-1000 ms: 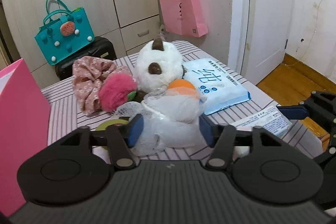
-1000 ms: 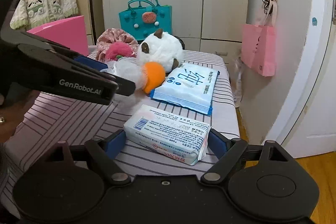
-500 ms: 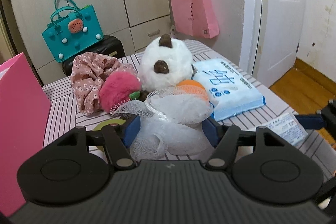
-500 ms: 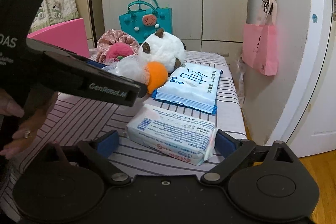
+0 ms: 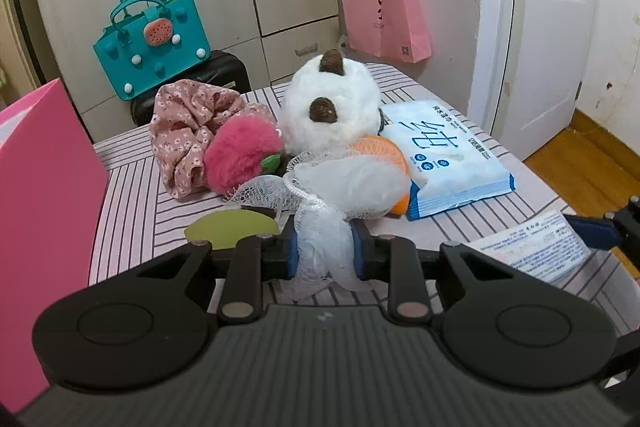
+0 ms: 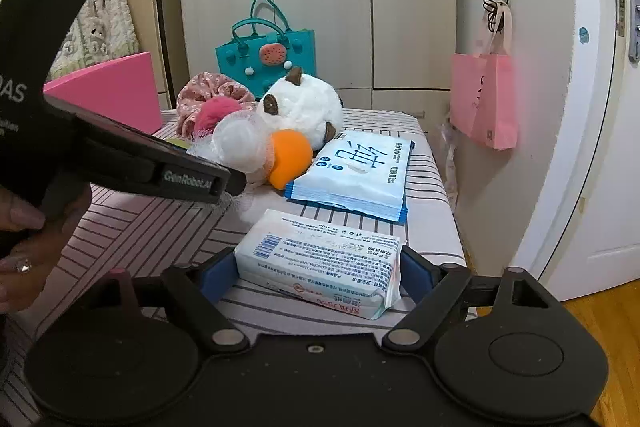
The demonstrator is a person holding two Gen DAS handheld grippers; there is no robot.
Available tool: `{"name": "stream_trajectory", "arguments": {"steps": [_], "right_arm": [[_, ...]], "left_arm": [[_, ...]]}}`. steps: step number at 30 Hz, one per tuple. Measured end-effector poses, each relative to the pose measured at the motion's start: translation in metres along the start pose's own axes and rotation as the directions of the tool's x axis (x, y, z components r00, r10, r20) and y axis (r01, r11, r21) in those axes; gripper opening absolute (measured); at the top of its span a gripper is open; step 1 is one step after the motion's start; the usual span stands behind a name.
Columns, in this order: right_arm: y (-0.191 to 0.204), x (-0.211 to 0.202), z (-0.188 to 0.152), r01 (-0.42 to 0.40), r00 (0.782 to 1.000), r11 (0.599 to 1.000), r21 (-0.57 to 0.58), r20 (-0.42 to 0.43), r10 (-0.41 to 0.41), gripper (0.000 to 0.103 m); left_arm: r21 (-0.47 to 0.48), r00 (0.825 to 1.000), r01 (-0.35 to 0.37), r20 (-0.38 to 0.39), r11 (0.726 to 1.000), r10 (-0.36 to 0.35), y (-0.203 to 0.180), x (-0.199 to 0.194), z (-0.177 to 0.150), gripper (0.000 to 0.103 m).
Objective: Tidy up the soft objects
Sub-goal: 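Close the left gripper on the white mesh bath puff while the right gripper grasps the soap bar, then lift the mesh puff with the left gripper while the right gripper lifts the soap bar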
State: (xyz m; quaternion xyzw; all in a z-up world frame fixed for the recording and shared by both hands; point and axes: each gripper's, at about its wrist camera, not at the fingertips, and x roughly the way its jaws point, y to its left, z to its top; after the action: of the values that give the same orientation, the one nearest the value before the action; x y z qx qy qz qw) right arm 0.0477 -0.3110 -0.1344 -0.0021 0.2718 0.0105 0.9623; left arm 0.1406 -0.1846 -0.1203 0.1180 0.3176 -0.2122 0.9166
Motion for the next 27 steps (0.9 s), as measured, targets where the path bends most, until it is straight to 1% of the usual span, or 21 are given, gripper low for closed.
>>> {"name": "stream_trajectory", "arguments": {"steps": [7, 13, 17, 21, 27], "right_arm": [[-0.001, -0.004, 0.001, -0.026, 1.0, 0.999, 0.033, 0.007, 0.026, 0.087], [-0.002, -0.007, 0.002, -0.067, 0.998, 0.995, 0.078, 0.002, 0.067, 0.087], [-0.001, -0.008, 0.003, -0.084, 0.996, 0.993, 0.082, -0.001, 0.084, 0.087], [-0.001, -0.009, 0.005, -0.097, 0.995, 0.992, 0.081, -0.003, 0.098, 0.087], [-0.001, -0.01, 0.006, -0.104, 0.994, 0.991, 0.084, 0.0, 0.105, 0.087]], "left_arm": [[-0.043, 0.999, 0.04, 0.014, 0.998, -0.039, 0.014, -0.016, -0.007, 0.023], [-0.099, 0.99, 0.141, 0.014, 0.985, -0.14, 0.027, -0.033, -0.011, 0.023], [-0.118, 0.982, 0.188, 0.015, 0.975, -0.188, 0.034, -0.041, -0.013, 0.023], [-0.12, 0.976, 0.218, 0.004, 0.968, -0.22, 0.041, -0.044, -0.016, 0.023], [-0.096, 0.971, 0.236, -0.004, 0.967, -0.238, 0.048, -0.049, -0.018, 0.023]]}}
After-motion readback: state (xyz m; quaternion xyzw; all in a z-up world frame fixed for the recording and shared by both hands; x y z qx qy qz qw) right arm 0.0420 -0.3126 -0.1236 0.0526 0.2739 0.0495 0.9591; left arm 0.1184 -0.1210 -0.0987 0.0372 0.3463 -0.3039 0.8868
